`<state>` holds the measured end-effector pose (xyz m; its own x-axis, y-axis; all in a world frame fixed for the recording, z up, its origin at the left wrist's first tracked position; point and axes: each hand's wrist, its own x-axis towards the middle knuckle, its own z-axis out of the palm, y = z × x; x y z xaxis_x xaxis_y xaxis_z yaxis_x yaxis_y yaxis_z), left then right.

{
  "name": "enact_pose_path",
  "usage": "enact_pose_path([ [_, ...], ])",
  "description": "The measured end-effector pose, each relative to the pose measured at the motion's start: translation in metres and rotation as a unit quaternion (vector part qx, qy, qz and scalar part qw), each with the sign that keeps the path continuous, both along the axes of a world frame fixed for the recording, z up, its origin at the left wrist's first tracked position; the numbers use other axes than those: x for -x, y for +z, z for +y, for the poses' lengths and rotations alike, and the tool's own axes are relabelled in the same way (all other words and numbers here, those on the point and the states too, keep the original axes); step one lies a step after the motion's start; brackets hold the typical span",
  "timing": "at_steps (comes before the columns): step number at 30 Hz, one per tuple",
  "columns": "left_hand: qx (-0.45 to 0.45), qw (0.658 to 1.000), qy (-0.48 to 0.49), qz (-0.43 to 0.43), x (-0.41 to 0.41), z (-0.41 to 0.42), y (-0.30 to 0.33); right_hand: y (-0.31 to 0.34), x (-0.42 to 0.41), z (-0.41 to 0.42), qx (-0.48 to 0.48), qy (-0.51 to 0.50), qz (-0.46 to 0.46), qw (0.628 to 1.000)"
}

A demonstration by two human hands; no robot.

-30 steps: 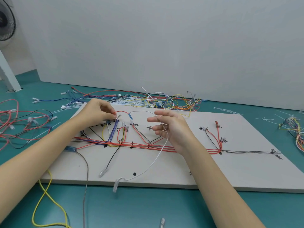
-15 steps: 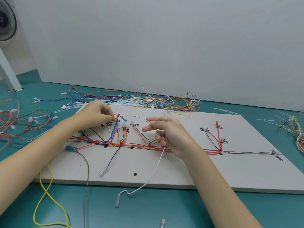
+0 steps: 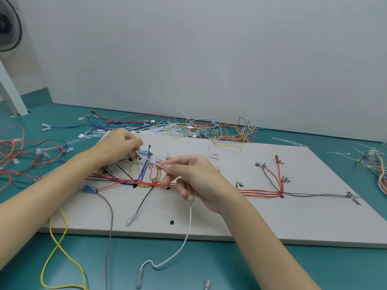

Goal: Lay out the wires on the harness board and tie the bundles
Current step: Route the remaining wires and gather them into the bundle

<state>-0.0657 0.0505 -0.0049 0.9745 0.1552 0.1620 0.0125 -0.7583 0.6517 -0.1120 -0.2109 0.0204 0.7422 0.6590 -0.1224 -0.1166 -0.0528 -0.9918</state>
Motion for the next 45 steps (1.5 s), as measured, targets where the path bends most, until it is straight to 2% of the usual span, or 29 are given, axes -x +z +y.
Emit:
enact_pose_path([
  [3, -0.035, 0.999, -0.015, 0.029, -0.001, 0.001, 0.002, -0.002, 0.005, 0.003, 0.008, 0.0, -0.009, 1.0],
  [10, 0.047, 0.991, -0.025, 0.119, 0.001, 0.015, 0.016, -0.004, 0.014, 0.012, 0.002, 0.009, -0.016, 1.0],
  [20, 0.078, 0.969, -0.049, 0.23, 0.005, 0.049, 0.019, -0.006, 0.027, 0.025, 0.028, -0.013, -0.038, 0.999],
  [25, 0.103, 0.973, 0.0, 0.206, 0.0, 0.046, 0.018, -0.007, 0.027, 0.024, 0.031, -0.024, -0.039, 0.999],
  [38, 0.098, 0.977, -0.003, 0.189, 0.015, 0.067, 0.011, -0.008, 0.026, 0.019, 0.041, -0.029, -0.014, 0.999],
  [45, 0.089, 0.978, 0.017, 0.187, 0.019, 0.068, 0.015, -0.01, 0.026, 0.006, 0.104, -0.013, -0.012, 0.994],
])
